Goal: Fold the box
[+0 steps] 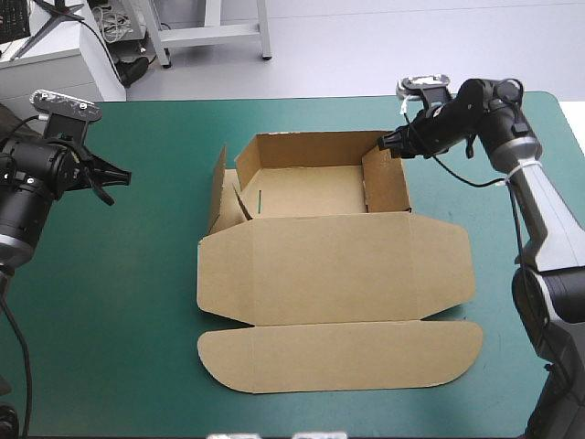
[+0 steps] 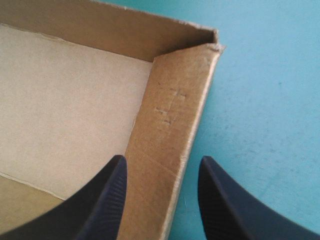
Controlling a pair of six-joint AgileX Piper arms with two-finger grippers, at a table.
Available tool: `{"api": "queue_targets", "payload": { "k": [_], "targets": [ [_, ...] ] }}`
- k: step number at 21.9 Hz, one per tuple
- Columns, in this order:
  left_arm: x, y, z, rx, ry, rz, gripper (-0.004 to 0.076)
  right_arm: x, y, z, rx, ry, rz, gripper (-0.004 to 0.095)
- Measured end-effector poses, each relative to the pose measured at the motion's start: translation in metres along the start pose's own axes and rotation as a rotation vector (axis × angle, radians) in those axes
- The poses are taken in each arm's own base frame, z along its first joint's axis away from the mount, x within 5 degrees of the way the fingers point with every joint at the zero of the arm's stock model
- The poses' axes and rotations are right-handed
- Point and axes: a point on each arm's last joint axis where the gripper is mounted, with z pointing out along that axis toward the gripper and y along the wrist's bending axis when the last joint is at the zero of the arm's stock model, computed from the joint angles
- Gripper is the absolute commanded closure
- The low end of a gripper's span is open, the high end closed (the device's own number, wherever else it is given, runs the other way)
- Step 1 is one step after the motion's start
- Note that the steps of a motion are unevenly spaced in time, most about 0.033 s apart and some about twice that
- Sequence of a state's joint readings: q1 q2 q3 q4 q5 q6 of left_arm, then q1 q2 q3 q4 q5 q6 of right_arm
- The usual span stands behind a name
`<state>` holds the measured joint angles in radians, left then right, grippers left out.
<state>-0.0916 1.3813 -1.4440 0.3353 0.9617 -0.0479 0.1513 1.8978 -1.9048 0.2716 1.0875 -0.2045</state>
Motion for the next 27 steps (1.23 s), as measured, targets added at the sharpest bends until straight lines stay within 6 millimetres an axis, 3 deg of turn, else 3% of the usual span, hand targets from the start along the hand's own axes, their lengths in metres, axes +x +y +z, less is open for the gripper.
{"api": "queue_targets", "payload": {
  "k": [3,5,9,11,16,21,23,27],
  "targets": [
    [0.000,0.000,0.000,0.000,0.000,0.010,0.0727,-0.018,-0.001,-0.045,0.096,-0.033,0.074,0.0432],
    [0.000,0.000,0.000,-0.001,0.000,0.014,0.0727,-0.019,-0.004,-0.058,0.087,-0.054,0.128,0.0429],
    [0.000,-0.001,0.000,0.016,0.004,0.002,0.0727,-0.017,-0.001,-0.054,0.038,-0.042,0.157,0.0429],
    [0.001,-0.003,0.000,0.030,0.005,-0.007,0.0727,-0.011,-0.003,-0.038,0.030,0.010,0.161,0.0429],
    [0.001,-0.003,0.000,0.039,0.010,-0.014,0.0727,0.005,-0.019,0.036,0.005,0.184,0.179,0.0429],
    [0.002,-0.004,0.000,0.051,0.018,-0.023,0.0727,0.012,-0.020,0.078,-0.093,0.233,0.206,0.0468],
    [0.002,-0.005,0.000,0.052,0.018,-0.023,0.0727,0.015,-0.022,0.088,-0.099,0.254,0.212,0.0553],
    [0.002,-0.005,0.000,0.056,0.022,-0.026,0.0731,0.020,-0.026,0.097,-0.074,0.286,0.203,0.0922]
  ]
}}
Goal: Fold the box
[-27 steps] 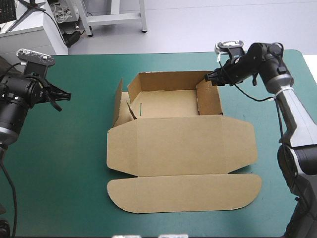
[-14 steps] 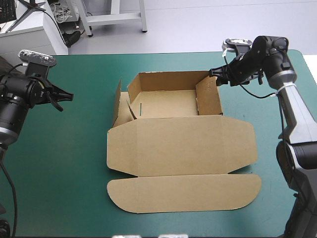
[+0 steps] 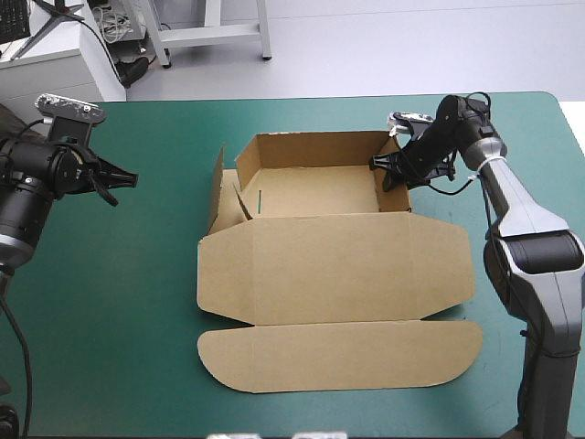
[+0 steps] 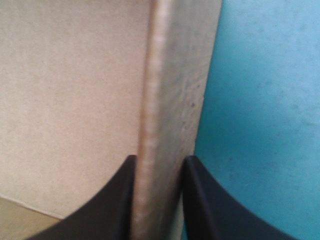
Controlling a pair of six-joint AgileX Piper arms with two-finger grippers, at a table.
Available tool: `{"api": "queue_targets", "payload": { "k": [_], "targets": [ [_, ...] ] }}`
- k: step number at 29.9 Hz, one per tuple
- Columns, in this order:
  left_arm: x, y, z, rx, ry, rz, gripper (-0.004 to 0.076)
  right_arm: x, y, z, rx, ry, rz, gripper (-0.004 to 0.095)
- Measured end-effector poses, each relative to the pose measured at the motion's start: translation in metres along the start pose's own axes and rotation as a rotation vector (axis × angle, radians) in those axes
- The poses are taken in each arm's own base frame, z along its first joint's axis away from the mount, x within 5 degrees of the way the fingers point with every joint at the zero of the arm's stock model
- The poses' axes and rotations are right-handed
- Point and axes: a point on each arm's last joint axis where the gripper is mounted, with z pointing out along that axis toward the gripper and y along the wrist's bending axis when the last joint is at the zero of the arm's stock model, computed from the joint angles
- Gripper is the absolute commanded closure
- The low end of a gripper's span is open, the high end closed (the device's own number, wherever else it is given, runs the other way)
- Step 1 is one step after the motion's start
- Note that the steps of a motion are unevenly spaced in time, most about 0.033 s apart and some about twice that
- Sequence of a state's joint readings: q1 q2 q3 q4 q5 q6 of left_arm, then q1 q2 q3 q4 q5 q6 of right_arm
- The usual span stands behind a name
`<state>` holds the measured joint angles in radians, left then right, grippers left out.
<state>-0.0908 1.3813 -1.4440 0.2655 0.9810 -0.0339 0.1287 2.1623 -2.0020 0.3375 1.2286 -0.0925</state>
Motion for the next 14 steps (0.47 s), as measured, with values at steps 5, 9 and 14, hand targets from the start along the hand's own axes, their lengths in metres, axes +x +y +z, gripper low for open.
{"api": "queue_targets", "payload": {
  "k": [5,9,14],
  "targets": [
    [0.000,0.000,0.000,0.000,0.000,0.000,0.0734,-0.001,-0.004,-0.002,0.051,0.000,-0.021,0.0909],
    [0.001,0.000,0.000,0.000,0.018,0.000,0.0734,-0.003,0.000,-0.015,0.057,-0.032,-0.047,0.0928],
    [0.002,-0.002,0.010,0.007,0.052,-0.003,0.0734,-0.004,0.004,-0.054,0.072,-0.121,-0.062,0.0928]
  ]
}}
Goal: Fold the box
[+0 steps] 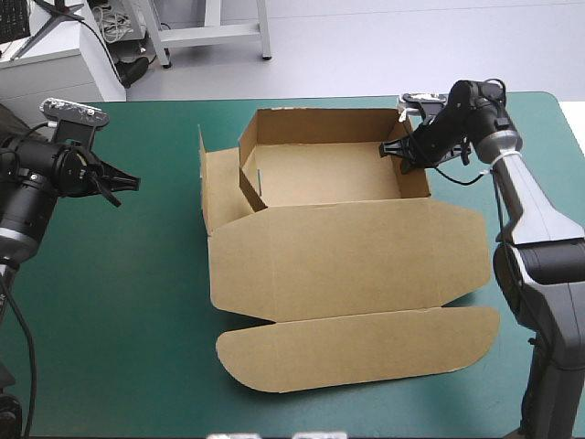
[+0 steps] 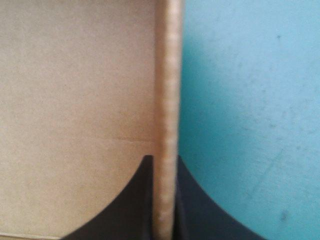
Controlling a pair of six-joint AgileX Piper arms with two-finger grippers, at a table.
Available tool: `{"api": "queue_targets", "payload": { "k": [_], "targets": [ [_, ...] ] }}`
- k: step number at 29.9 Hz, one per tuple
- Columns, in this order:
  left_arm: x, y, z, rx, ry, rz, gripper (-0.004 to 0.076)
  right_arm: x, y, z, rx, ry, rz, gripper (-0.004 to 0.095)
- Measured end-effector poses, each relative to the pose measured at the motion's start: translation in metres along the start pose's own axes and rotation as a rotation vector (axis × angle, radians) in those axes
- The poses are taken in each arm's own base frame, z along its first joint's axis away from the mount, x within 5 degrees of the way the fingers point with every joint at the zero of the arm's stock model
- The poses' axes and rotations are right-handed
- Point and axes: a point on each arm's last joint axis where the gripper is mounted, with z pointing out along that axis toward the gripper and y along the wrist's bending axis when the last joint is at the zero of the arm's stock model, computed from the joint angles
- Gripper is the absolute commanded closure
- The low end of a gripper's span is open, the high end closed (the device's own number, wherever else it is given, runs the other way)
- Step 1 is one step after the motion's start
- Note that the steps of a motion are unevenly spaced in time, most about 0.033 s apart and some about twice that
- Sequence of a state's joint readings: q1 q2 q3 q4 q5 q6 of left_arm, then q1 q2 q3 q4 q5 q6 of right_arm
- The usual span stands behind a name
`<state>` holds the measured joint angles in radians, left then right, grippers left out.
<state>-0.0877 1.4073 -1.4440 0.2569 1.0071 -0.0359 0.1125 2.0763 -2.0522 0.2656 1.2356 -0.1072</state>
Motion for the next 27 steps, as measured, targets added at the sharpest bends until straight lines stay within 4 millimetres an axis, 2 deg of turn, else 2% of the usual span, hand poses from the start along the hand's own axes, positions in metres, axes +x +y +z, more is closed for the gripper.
{"api": "queue_targets", "payload": {
  "k": [9,14,18,23,27],
  "targets": [
    [0.000,-0.005,0.014,0.027,0.037,-0.068,0.0732,0.007,-0.020,-0.099,0.056,-0.194,0.026,0.0928],
    [0.000,-0.004,0.022,0.090,0.058,-0.163,0.0732,0.024,-0.028,-0.145,0.087,-0.274,0.045,0.0928],
    [0.003,0.006,0.032,0.150,0.088,-0.257,0.0734,0.042,-0.032,-0.158,0.101,-0.269,0.048,0.0928],
    [0.005,0.011,0.037,0.148,0.105,-0.189,0.0725,0.055,-0.030,-0.163,0.103,-0.255,0.037,0.0928],
    [0.006,0.008,0.039,0.173,0.122,-0.171,0.0645,0.057,-0.023,-0.171,0.069,-0.281,0.035,0.0928]
  ]
}}
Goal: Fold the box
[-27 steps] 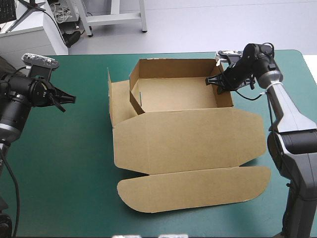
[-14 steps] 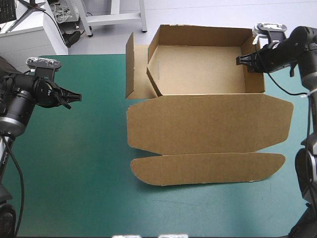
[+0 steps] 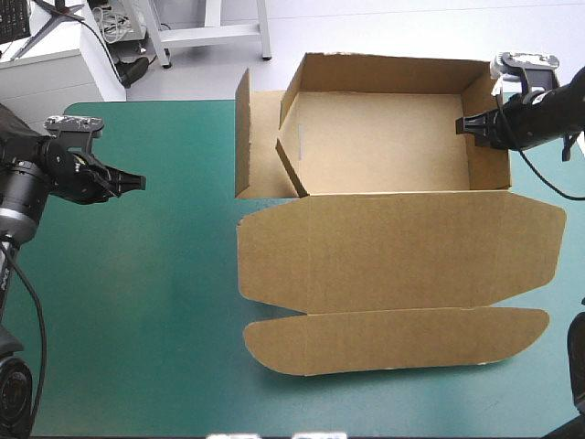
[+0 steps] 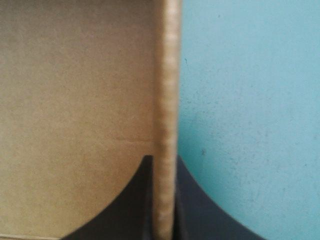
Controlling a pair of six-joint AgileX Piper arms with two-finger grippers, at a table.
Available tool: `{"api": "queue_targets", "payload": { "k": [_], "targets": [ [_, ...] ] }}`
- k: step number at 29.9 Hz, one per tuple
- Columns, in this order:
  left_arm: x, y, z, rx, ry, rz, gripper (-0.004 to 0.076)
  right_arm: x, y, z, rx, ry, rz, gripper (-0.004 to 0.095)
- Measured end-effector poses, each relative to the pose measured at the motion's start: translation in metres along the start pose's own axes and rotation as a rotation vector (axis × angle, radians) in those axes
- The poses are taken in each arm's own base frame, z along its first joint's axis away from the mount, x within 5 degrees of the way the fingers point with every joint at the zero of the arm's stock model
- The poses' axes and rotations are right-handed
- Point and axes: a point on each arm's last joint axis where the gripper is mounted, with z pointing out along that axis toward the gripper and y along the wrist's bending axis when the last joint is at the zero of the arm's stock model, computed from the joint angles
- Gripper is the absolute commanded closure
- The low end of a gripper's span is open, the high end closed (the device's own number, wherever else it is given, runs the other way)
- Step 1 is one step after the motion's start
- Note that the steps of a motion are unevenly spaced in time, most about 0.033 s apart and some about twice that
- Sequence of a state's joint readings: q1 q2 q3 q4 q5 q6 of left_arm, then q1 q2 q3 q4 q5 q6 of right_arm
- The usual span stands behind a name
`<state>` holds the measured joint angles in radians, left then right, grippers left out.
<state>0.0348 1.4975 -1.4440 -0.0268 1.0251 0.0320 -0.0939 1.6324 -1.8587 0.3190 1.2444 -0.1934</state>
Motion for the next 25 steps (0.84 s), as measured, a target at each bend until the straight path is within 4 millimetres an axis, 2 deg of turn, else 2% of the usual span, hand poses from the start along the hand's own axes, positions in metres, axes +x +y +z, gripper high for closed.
{"api": "queue_targets", "payload": {
  "k": [3,8,10,18,25],
  "targets": [
    [0.001,-0.001,0.001,0.013,0.009,0.021,0.0525,0.000,0.004,-0.007,-0.017,-0.018,0.001,0.0928],
    [0.001,-0.003,0.001,0.034,0.018,0.019,0.0231,0.001,0.007,-0.015,-0.021,-0.038,-0.007,0.0928],
    [0.001,-0.005,0.001,0.058,0.017,0.006,0.0164,0.001,0.008,-0.018,-0.021,-0.043,-0.008,0.0928],
    [-0.002,-0.019,-0.001,0.212,-0.006,-0.089,0.0156,0.001,0.014,-0.024,-0.061,-0.065,-0.004,0.0928],
    [-0.010,-0.037,-0.008,0.434,-0.071,-0.202,0.0157,0.000,0.020,-0.025,-0.129,-0.078,0.017,0.0928]
  ]
}}
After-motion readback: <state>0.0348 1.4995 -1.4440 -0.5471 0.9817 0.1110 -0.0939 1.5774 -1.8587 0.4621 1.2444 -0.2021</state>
